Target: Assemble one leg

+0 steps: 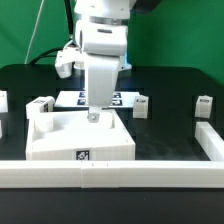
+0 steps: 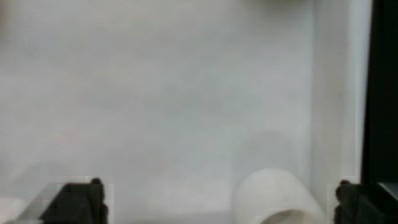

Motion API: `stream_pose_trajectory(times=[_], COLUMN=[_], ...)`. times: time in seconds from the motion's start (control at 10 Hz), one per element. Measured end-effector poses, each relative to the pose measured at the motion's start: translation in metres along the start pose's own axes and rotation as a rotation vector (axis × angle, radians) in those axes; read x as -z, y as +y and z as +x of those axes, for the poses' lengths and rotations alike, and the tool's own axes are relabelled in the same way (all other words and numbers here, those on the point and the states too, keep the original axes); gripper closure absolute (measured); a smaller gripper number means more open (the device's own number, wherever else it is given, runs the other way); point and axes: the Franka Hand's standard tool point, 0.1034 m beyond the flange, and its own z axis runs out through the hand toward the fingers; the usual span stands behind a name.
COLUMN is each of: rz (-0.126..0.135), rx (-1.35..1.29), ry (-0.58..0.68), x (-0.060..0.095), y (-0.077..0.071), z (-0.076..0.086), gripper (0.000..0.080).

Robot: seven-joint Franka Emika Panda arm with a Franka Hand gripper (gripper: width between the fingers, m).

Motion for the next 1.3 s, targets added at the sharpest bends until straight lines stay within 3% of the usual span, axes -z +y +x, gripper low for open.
stream_pose_trajectory(times=[0.2,0.6,0.7,0.8,1.1,1.3], rz=[0.018,0.024,0.025,0.026,0.026,0.016], rx=[-0.002,-0.009,-0.010,-0.010,-0.010,-0.011], ry=[0.012,0.021,0.021,0.021,0.021,0.021], x=[-0.013,-0.029,-0.029,-0.030,-0.030,-0.029], y=[-0.022,-0.027,-0.028,-0.028,-0.028,-0.026], z=[-0.005,-0.011,-0.011,-0.011,-0.011,-0.012], gripper=[0.0150,0.0150,0.0279,0.0279,0.0722,0.0739])
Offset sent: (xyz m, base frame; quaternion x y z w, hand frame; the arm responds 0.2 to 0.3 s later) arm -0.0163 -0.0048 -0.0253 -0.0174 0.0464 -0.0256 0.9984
